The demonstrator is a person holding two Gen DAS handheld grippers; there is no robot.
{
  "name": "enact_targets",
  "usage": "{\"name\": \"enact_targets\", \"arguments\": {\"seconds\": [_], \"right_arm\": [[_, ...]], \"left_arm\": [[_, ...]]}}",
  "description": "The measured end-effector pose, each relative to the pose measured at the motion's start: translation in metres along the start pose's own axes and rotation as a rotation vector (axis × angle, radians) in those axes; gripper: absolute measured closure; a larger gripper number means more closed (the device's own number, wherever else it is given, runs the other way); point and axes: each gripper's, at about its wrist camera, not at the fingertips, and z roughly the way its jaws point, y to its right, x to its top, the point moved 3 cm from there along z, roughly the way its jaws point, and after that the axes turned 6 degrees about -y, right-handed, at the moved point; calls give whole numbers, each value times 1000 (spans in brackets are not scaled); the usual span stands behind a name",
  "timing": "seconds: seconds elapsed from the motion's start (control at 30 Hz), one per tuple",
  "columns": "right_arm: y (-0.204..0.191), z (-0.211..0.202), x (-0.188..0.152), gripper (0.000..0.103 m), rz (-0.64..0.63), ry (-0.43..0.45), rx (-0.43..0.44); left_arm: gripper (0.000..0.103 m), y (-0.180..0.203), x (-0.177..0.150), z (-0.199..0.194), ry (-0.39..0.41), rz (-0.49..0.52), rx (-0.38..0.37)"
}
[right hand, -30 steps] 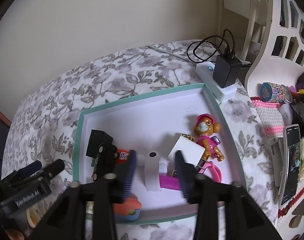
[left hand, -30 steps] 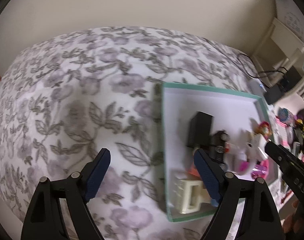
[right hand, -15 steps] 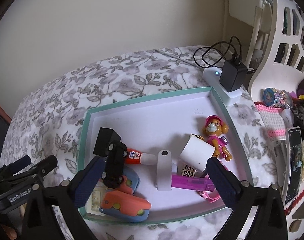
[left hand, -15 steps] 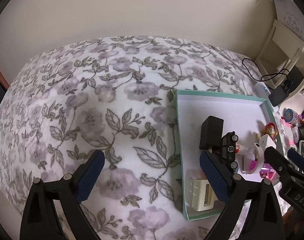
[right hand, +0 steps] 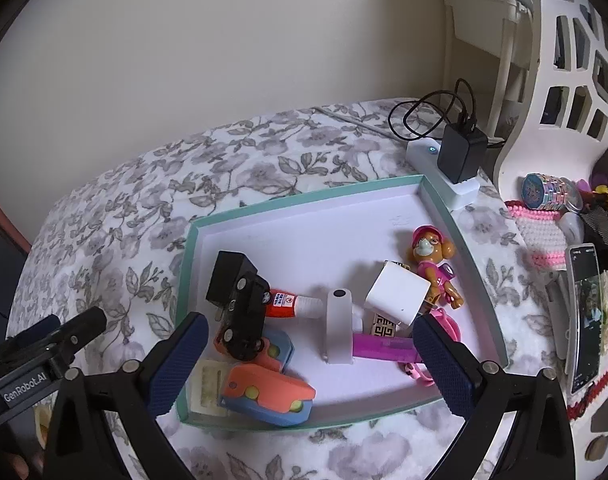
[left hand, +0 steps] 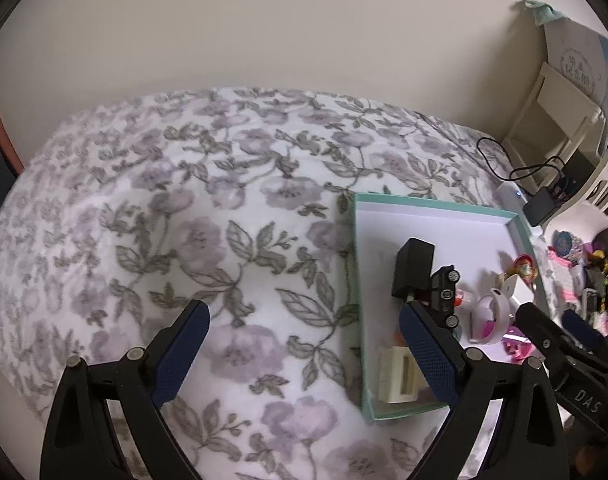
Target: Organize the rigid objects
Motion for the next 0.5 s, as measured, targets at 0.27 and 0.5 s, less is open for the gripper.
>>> {"name": "enact_targets", "arguments": {"seconds": [0.27,0.5], "right_arm": [[-6,-3,-11,0,-23,-22,-8],[-8,-3,-20,0,-30,-40,-12]], "left_arm": [[7,-4,-9,-16,48,17,44],[7,-10,-22,-20,33,25,123]]}}
